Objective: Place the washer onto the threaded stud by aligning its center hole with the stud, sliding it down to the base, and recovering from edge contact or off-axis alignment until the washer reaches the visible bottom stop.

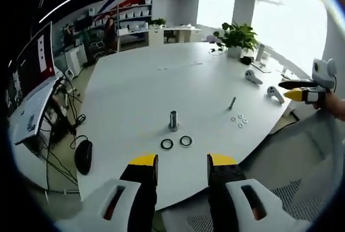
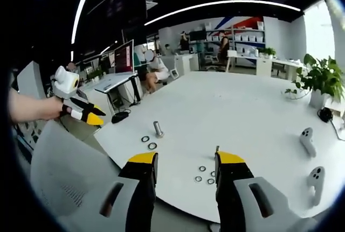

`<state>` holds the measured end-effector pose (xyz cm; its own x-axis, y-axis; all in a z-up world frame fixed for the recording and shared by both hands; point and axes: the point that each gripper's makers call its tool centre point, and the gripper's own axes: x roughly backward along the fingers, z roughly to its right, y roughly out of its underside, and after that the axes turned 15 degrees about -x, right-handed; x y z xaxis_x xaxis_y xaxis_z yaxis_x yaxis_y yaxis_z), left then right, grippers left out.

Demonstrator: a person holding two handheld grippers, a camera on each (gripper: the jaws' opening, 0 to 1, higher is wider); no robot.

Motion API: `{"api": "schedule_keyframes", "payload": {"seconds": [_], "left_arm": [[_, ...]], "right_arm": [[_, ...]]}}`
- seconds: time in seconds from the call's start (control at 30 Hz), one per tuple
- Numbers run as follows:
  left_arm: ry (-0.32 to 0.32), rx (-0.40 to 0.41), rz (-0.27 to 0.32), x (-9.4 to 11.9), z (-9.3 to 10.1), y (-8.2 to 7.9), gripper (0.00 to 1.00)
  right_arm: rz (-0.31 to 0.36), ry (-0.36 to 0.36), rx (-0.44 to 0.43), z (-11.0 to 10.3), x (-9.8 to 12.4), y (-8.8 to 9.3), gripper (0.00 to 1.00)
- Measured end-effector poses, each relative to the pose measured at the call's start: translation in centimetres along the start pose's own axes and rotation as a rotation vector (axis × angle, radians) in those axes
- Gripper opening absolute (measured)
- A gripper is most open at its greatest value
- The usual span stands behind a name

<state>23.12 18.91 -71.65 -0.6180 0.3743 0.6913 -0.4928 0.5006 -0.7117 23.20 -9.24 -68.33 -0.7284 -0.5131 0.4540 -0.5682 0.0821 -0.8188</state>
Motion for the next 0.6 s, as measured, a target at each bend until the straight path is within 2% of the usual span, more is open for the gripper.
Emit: {"api": "schedule_keyframes", "payload": {"seconds": [0.17,0.37,0.5,0.6], "left_arm": [[0.043,0.000,-0.033,-1.7,-0.4,0.0,0.35],[0.089,-0.039,-0.114,-4.8,-0.6,1.1,0.35],[0.108,-0.029,-0.128,-6.7,-0.7,1.3,0.37],[0.127,-0.058,-0.178,-8.0,-0.8,2.2,0.37]], "right_arm": [[0.009,0.008,-0.002,0.1,0.1,-0.1,0.44],[0.016,0.013,-0.008,0.3,0.1,-0.2,0.44],[0.020,0.018,-0.004,0.3,0.1,-0.3,0.44],[0.021,0.019,-0.010,0.4,0.1,-0.3,0.44]]}}
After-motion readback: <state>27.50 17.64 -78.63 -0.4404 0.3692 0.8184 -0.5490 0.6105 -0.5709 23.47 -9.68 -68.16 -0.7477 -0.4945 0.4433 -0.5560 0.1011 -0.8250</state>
